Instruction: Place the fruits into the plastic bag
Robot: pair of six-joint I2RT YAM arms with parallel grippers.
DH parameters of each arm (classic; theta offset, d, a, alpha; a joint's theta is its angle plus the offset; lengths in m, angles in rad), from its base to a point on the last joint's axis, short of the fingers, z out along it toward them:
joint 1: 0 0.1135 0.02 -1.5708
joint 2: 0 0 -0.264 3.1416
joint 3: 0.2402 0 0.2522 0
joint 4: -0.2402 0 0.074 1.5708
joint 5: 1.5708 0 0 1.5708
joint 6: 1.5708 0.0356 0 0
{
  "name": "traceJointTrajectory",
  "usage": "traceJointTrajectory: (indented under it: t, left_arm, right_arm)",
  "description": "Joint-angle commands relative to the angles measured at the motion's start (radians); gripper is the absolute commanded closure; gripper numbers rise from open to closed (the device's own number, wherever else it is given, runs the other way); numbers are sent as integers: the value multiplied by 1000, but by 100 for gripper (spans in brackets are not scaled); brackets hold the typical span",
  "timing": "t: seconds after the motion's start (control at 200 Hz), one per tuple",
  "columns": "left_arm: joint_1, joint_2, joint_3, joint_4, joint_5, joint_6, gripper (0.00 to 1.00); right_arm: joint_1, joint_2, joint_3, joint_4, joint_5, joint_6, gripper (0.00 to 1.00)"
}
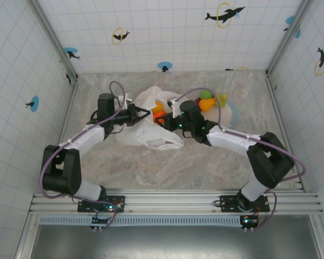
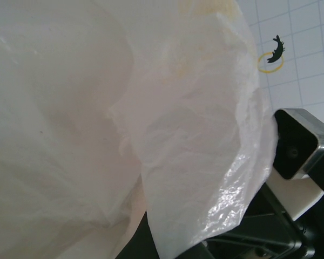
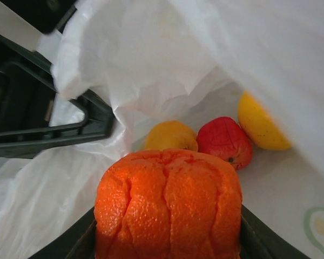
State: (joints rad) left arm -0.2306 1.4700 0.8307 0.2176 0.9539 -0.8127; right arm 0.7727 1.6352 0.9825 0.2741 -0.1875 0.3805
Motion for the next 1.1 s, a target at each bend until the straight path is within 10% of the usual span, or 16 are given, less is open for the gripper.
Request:
traceJointTrajectory:
  t: [0.0, 0.59, 1.091]
  left_arm:
    - [-7, -18, -12, 14, 21, 4, 100]
    - [-18, -18, -14, 21, 20, 0, 100]
    - [-18, -18, -9, 4, 16, 11, 100]
  right_arm:
    - [26, 65, 70, -56, 81, -52, 48]
    - [62, 335, 234, 56, -63, 146, 33]
    - [25, 213, 122, 48, -87, 160, 26]
